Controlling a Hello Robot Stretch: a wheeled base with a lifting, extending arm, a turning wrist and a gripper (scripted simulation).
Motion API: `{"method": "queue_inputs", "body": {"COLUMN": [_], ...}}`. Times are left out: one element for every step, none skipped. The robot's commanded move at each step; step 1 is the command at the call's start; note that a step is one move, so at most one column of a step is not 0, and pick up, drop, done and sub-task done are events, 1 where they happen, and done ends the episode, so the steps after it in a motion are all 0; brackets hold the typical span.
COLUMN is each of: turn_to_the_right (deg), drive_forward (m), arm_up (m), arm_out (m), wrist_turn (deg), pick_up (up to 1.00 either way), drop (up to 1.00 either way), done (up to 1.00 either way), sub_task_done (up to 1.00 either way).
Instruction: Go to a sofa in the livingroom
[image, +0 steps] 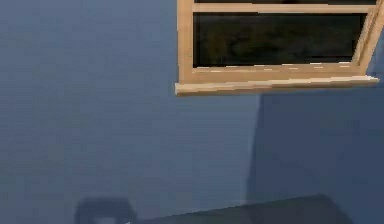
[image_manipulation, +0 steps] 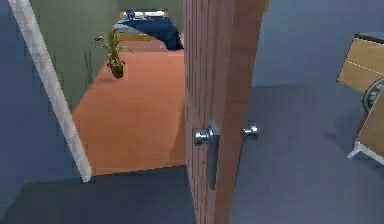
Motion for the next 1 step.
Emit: {"method": "queue_inputs", "body": {"turn_to_the_right": [45.0], "drive_forward": [0.0], "arm_up": [0.0], "arm_out": [0.0], "wrist_turn": [0.0], "pick_up": [0.0], "drop": [0.0], "done": [0.0], "sub_task_done": [0.0]}}
